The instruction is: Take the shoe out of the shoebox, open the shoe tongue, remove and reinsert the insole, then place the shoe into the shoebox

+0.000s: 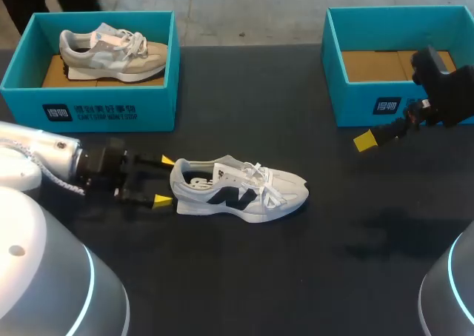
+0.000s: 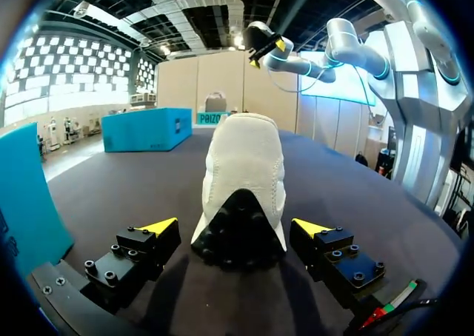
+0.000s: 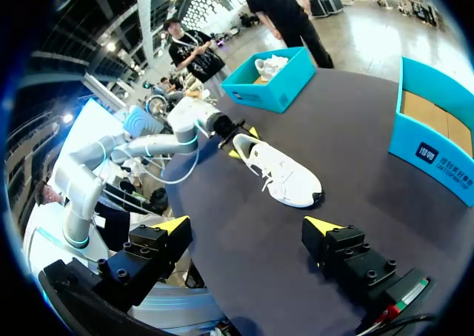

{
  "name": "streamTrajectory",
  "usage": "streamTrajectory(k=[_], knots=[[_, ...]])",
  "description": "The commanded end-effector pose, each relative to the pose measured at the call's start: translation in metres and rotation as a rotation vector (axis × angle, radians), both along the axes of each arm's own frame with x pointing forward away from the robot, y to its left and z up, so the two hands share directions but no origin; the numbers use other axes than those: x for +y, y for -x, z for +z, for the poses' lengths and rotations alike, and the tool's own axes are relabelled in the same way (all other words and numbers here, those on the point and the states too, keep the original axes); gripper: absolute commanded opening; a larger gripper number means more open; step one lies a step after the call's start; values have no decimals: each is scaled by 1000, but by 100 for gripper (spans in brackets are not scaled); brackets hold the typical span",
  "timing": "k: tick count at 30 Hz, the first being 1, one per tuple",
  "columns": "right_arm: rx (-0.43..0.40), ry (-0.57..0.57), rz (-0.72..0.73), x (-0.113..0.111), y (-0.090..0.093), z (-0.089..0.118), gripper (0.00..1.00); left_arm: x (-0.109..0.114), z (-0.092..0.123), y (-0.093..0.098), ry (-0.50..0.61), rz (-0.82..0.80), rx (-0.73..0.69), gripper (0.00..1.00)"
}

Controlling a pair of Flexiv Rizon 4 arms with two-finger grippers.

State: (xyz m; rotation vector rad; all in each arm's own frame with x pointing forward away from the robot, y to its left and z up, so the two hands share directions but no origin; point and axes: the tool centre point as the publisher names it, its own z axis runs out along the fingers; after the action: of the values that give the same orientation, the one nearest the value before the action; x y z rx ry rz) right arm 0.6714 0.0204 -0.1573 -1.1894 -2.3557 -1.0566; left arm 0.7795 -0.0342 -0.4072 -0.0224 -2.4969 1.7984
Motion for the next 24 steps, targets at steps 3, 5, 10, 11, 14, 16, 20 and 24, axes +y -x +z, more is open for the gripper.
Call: streamTrajectory(k=[3, 5, 10, 11, 14, 16, 20, 24], knots=[[2, 3, -1, 1, -1, 0, 100, -11, -3, -1, 6, -17, 4, 100], [2, 3, -1, 1, -1, 0, 100, -14, -3, 1, 7, -21, 4, 100], [2, 3, -1, 1, -1, 0, 100, -22, -6, 3, 12, -38, 11, 100], [2, 3, -1, 1, -1, 0, 100, -24, -6, 3, 16, -44, 12, 100], [2, 3, -1, 1, -1, 0, 100, -31, -6, 4, 22, -53, 15, 100], [2, 3, -1, 1, -1, 0, 100, -35, -7, 4, 23, -58, 16, 100], [2, 3, -1, 1, -1, 0, 100, -41, -9, 5, 28, -65, 17, 100], [2, 3, -1, 1, -1, 0, 100, -43, -11, 6, 31, -66, 19, 100]])
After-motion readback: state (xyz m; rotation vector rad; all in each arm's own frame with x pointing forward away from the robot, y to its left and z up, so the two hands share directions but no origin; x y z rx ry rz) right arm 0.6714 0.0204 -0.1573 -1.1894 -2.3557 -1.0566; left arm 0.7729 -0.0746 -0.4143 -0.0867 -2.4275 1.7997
